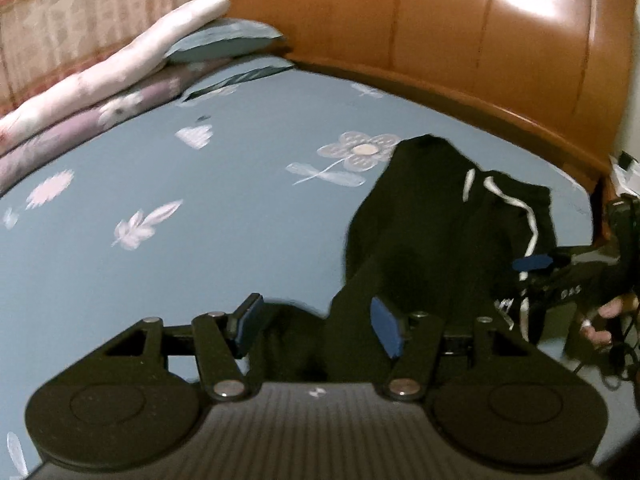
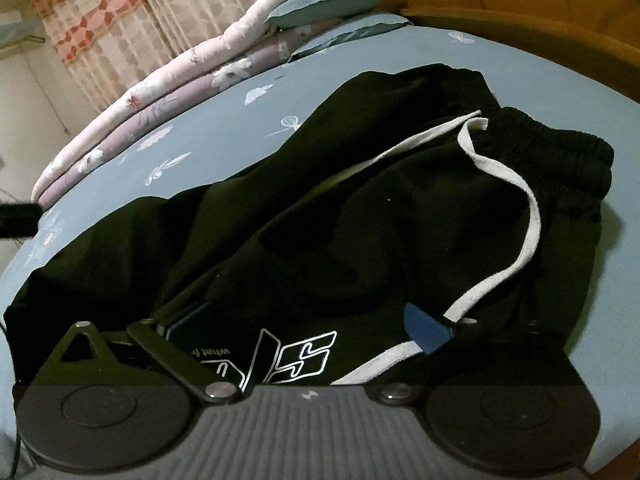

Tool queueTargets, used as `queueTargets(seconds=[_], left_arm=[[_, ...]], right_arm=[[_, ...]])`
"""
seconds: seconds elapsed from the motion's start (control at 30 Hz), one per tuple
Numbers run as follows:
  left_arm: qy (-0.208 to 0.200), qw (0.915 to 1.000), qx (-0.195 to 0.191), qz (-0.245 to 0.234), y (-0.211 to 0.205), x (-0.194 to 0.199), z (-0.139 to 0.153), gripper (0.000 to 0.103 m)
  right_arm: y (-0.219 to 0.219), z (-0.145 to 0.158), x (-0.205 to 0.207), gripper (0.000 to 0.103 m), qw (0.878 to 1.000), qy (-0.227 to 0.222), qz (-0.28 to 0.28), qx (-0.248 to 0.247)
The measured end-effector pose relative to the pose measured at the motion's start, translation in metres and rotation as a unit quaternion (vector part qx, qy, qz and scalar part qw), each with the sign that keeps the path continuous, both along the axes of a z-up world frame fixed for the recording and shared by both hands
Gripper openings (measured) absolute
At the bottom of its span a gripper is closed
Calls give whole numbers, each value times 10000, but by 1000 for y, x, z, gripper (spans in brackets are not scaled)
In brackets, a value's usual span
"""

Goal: Fold clothes

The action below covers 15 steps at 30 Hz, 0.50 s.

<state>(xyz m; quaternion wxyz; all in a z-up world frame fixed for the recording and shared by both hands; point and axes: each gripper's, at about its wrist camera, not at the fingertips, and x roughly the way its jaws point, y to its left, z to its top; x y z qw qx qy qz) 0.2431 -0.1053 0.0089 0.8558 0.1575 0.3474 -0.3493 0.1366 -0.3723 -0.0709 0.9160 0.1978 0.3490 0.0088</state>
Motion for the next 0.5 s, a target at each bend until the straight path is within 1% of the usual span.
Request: queueTargets(seconds=[0.13, 0.17, 0.2, 0.27, 0.33, 0.37, 0.43, 0.5], left_arm=[[33, 9994, 15, 356, 36, 2, -12, 59], [31, 9990, 32, 441, 43, 3, -15, 55], [68, 9985, 36, 535, 51, 5, -20, 54], [87, 9980, 17, 623, 66, 6, -28, 53], [82, 9978, 20, 657, 75, 7, -36, 53], [109, 9977, 33, 665, 78, 7, -41, 53], [173, 9986, -67, 492, 81, 4, -49, 53], [-15, 9999, -30, 146, 78, -5, -52, 55]], right_arm=[[5, 0, -3, 103, 9997, 47, 121, -199], [6, 0, -4, 103, 9996, 34, 129, -237], [7, 0, -5, 103, 9995, 18, 134, -272], [10, -2, -6, 103, 9990, -21, 160, -405], [17, -3, -7, 103, 9977, -27, 213, -638], [21, -3, -7, 103, 9966, -6, 245, -781], [28, -3, -5, 103, 9941, 65, 290, -1043], [33, -4, -3, 103, 9921, 132, 290, -1215]])
